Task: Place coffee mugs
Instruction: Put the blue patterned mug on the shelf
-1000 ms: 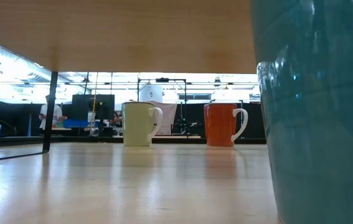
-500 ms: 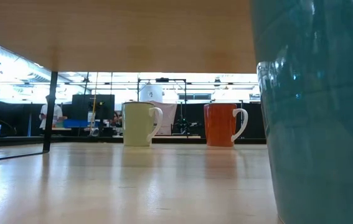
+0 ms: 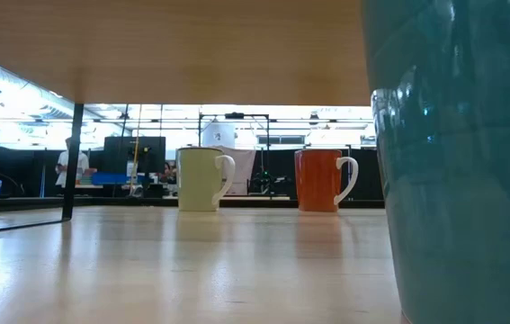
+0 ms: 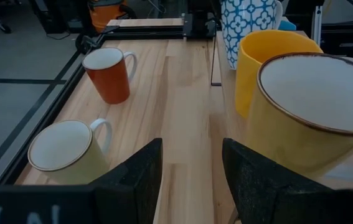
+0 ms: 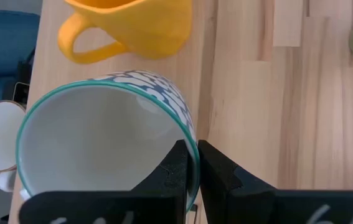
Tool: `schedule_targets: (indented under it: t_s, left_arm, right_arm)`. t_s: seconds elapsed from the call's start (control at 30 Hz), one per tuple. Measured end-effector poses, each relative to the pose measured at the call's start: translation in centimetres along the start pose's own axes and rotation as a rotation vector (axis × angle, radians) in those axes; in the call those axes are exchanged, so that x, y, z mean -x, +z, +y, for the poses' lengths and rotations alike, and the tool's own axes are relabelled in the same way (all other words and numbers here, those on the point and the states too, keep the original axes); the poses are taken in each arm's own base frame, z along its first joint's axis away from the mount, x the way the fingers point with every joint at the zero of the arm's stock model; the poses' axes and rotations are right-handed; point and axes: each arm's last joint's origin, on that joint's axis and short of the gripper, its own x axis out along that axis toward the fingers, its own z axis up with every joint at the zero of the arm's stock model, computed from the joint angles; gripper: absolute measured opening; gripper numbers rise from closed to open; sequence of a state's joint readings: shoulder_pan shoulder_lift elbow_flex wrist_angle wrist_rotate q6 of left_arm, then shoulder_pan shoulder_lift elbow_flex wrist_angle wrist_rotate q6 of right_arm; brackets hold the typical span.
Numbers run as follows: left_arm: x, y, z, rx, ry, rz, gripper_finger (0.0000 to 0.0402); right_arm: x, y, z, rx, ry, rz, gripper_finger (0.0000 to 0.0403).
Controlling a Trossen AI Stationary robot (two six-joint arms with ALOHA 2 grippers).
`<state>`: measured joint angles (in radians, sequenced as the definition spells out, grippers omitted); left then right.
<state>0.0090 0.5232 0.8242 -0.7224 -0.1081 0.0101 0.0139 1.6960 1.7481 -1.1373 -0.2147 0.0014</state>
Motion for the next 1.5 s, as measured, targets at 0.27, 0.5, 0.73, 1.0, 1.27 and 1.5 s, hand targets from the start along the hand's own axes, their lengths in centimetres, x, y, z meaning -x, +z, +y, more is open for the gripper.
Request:
schedule_targets:
  t_s: [0.27, 0.5, 0.73, 1.0, 1.27, 1.5]
  left_arm:
    - [-0.01, -0.02, 0.0, -0.001, 0.0, 0.003, 0.0173]
    - [-0.01, -0.04, 0.0, -0.001, 0.0, 0.004, 0.0173]
    - [-0.01, -0.06, 0.0, -0.001, 0.0, 0.007, 0.0173]
    - [-0.01, -0.06, 0.0, -0.001, 0.0, 0.007, 0.0173]
    - [-0.01, -0.06, 0.0, -0.001, 0.0, 0.007, 0.0173]
    - [0.0, -0.06, 0.0, -0.001, 0.0, 0.007, 0.0173]
  right_arm:
    - [-0.06, 0.06, -0.03, 0.003, -0.001, -0.004, 0.0039]
    - [-0.26, 0.16, -0.04, 0.006, -0.002, -0.007, 0.0061]
    - [-0.26, 0.17, -0.05, 0.006, -0.003, -0.008, 0.0064]
    - [-0.22, 0.42, -0.07, 0.011, -0.008, -0.035, 0.0065]
    - [-0.18, 0.58, 0.01, 0.016, 0.017, -0.053, 0.0089]
    - [-0.18, 0.58, 0.01, 0.016, 0.018, -0.053, 0.0134]
